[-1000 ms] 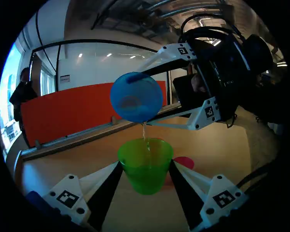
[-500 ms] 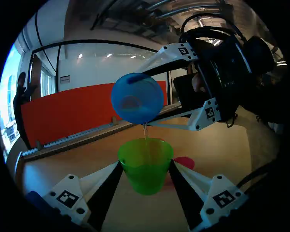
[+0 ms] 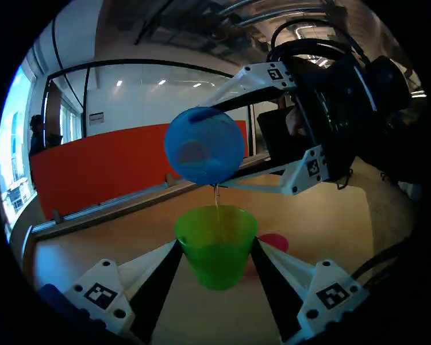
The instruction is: Pour water
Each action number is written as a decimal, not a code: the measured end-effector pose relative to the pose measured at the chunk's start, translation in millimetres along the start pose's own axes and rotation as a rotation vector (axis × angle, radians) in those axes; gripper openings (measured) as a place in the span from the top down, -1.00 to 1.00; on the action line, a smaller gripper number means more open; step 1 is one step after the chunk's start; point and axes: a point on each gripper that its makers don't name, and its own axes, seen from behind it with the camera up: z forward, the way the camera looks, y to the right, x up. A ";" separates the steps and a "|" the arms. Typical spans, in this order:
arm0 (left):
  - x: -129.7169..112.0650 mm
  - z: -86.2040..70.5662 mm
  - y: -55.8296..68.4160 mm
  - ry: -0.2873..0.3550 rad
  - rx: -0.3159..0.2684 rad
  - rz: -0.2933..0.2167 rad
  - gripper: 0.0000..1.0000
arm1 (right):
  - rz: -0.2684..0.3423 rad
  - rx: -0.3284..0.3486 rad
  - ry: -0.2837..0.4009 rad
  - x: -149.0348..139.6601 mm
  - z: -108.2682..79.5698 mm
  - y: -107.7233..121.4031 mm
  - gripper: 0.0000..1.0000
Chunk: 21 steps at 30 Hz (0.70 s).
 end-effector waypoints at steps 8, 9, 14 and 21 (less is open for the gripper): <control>1.5 0.4 1.2 0.000 -0.002 0.003 -0.67 | -0.024 -0.001 0.000 0.8 0.2 0.8 -0.76; 1.6 0.4 1.4 0.001 -0.002 0.002 -0.67 | -0.024 -0.001 0.001 1.2 0.3 1.2 -0.76; 2.2 0.2 1.5 0.001 -0.002 0.005 -0.67 | -0.041 -0.001 0.001 0.9 1.3 1.3 -0.76; 2.3 -0.1 1.5 0.003 -0.002 0.001 -0.67 | -0.057 -0.003 0.000 2.0 2.5 1.3 -0.76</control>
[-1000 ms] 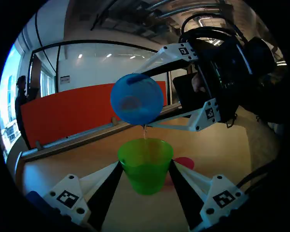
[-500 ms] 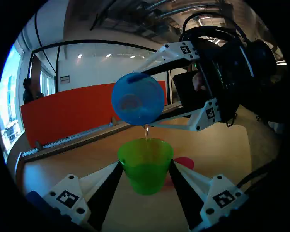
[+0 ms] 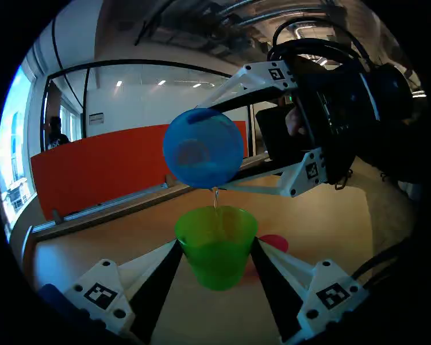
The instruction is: Pour water
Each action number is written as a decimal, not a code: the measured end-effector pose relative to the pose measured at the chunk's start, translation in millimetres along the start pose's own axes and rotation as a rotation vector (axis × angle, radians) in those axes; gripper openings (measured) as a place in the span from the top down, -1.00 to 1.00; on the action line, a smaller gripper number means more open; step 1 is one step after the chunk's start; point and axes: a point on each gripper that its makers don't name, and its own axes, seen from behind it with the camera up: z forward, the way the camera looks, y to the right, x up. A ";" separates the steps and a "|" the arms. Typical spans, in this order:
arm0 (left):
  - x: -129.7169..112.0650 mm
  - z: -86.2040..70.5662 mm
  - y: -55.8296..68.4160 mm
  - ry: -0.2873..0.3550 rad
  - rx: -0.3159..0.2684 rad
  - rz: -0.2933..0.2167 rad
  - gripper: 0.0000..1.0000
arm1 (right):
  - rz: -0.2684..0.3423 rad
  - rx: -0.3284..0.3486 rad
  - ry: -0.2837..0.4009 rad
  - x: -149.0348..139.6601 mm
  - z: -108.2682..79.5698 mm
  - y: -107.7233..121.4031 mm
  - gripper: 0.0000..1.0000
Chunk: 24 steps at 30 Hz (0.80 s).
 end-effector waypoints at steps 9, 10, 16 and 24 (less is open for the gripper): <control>-0.2 1.3 -0.4 0.001 -0.003 0.003 -0.67 | -0.027 0.000 -0.004 1.4 0.3 -0.5 -0.76; 0.0 1.4 -0.5 0.001 -0.003 0.003 -0.67 | -0.030 -0.001 -0.004 1.5 0.3 -0.4 -0.76; 1.2 1.9 -0.6 0.002 -0.003 0.005 -0.67 | -0.045 -0.004 -0.008 1.9 0.5 0.6 -0.76; 1.8 1.8 0.2 0.003 -0.004 0.005 -0.67 | -0.062 -0.011 -0.006 3.8 -0.5 1.6 -0.76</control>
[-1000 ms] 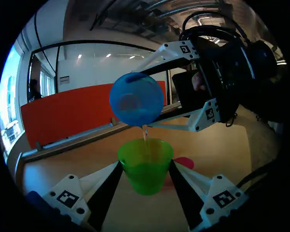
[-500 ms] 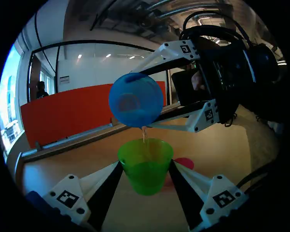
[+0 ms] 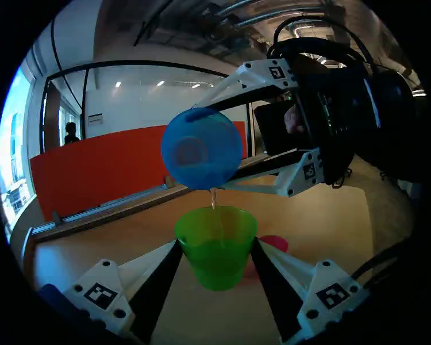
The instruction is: Pour water
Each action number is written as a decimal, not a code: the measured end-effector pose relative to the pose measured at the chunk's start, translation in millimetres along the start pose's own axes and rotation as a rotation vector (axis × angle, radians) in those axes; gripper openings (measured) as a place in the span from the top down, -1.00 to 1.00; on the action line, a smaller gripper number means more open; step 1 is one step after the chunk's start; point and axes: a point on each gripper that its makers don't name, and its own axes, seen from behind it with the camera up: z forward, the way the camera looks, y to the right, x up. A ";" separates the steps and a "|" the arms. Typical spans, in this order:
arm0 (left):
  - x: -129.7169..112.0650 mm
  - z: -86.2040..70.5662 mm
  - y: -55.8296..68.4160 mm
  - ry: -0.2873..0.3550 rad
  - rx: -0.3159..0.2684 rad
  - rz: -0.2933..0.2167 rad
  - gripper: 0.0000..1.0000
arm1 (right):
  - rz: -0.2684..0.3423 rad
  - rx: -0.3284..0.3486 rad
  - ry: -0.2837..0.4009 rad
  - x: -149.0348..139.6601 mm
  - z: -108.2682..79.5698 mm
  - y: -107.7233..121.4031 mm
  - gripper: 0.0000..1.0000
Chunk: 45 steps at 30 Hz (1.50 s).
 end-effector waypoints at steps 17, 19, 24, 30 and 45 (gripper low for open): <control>0.2 -1.2 -0.4 0.002 0.001 0.000 -0.67 | -0.042 -0.006 0.001 4.4 -0.5 -0.3 -0.76; 0.5 -1.5 -0.3 0.003 0.001 0.000 -0.67 | -0.045 -0.006 0.001 5.1 -0.5 -0.2 -0.76; 1.0 -2.5 -0.7 0.004 0.000 0.002 -0.67 | -0.058 -0.006 0.000 6.8 -1.0 0.5 -0.75; 0.8 -4.0 -1.4 0.006 0.000 0.001 -0.67 | -0.074 -0.006 -0.002 7.7 -1.5 -0.1 -0.76; 0.5 -5.7 -1.4 0.005 -0.001 0.002 -0.67 | -0.111 -0.007 -0.004 7.5 -1.8 0.7 -0.76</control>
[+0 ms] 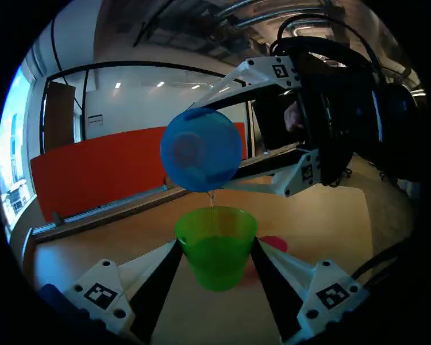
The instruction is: Pour water
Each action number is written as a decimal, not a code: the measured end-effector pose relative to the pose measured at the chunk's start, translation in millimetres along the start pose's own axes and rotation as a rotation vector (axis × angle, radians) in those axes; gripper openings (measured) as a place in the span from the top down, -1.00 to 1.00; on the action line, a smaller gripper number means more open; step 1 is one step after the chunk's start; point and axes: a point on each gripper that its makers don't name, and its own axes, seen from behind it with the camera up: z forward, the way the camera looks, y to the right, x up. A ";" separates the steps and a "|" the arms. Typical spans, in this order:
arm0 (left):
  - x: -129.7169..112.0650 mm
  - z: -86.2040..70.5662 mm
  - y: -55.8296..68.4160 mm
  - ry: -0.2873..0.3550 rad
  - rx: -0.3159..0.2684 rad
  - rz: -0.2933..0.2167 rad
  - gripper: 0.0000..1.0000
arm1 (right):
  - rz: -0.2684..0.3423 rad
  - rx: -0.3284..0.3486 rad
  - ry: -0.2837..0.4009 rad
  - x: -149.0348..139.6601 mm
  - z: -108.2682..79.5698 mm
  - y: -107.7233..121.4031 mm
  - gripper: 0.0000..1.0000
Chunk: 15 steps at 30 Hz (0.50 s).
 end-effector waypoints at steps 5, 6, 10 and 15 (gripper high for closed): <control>0.7 0.5 0.4 -0.001 0.001 0.002 -0.67 | -0.014 -0.001 -0.001 -0.6 -0.3 -0.7 -0.75; 0.8 0.6 0.4 -0.001 0.001 0.001 -0.67 | -0.016 -0.002 -0.002 -0.6 -0.5 -0.8 -0.76; 0.5 0.8 0.0 0.000 0.000 0.000 -0.66 | -0.023 -0.001 -0.002 0.0 -1.2 -1.5 -0.76; 0.5 0.9 0.8 -0.002 0.001 0.003 -0.67 | -0.035 -0.002 -0.005 -0.3 -1.9 -1.6 -0.75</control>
